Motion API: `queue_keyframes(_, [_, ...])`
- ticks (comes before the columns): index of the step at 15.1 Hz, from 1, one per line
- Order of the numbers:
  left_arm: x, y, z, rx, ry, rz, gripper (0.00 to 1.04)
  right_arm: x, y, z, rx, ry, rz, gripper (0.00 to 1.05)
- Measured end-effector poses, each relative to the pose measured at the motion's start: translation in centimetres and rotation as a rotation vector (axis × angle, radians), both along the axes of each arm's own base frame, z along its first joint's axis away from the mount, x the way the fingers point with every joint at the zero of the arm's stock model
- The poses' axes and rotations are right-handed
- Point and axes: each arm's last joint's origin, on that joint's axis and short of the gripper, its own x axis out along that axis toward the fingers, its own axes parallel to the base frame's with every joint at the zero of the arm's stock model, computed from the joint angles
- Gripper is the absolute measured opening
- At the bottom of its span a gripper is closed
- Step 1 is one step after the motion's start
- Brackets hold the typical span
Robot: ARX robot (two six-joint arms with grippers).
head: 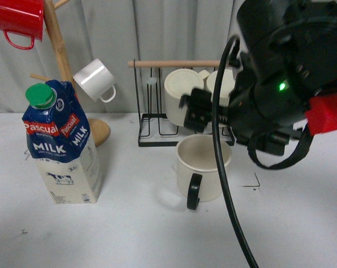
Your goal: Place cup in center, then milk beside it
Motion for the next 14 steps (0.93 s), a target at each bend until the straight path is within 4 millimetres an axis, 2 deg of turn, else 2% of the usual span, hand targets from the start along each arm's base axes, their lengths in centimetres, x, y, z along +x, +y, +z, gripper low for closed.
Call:
queue_keyframes(1, [0.0,0.0,0.0,0.0,0.0,0.0,0.98,-0.5,-0.4,2.2,0.055,-0.084,0.015,0.98])
queue_keyframes(2, [0.0,0.0,0.0,0.0,0.0,0.0,0.98,-1.3,-1.2,4.4,0.109,-0.17,0.028,0.98])
queue_keyframes(4, [0.0,0.0,0.0,0.0,0.0,0.0,0.98,-3.1,-3.2,6.4,0.192,-0.281,0.047,0.97])
queue_keyframes(5, [0.0,0.0,0.0,0.0,0.0,-0.002,0.98,-4.7,-4.5,6.6,0.071,-0.543,-0.059,0.86])
queue_keyframes(6, [0.0,0.0,0.0,0.0,0.0,0.0,0.98,-7.2,-6.6,6.5,-0.066,-0.673,-0.133,0.75])
queue_keyframes(8, [0.0,0.0,0.0,0.0,0.0,0.002,0.98,-12.3,-11.4,7.9,-0.241,-0.859,-0.212,0.51])
queue_keyframes(9, [0.0,0.0,0.0,0.0,-0.001,-0.002,0.98,-14.0,-12.1,7.6,-0.277,-0.879,-0.203,0.38])
queue_keyframes(11, [0.0,0.0,0.0,0.0,-0.001,0.0,0.98,-16.1,-12.8,4.4,-0.317,-0.79,-0.142,0.14])
queue_keyframes(12, [0.0,0.0,0.0,0.0,0.001,0.0,0.98,-17.2,-13.3,3.9,-0.325,-0.787,-0.139,0.02])
queue_keyframes(14, [0.0,0.0,0.0,0.0,-0.001,0.0,0.98,-18.8,-14.2,4.3,-0.329,-0.837,-0.158,0.02])
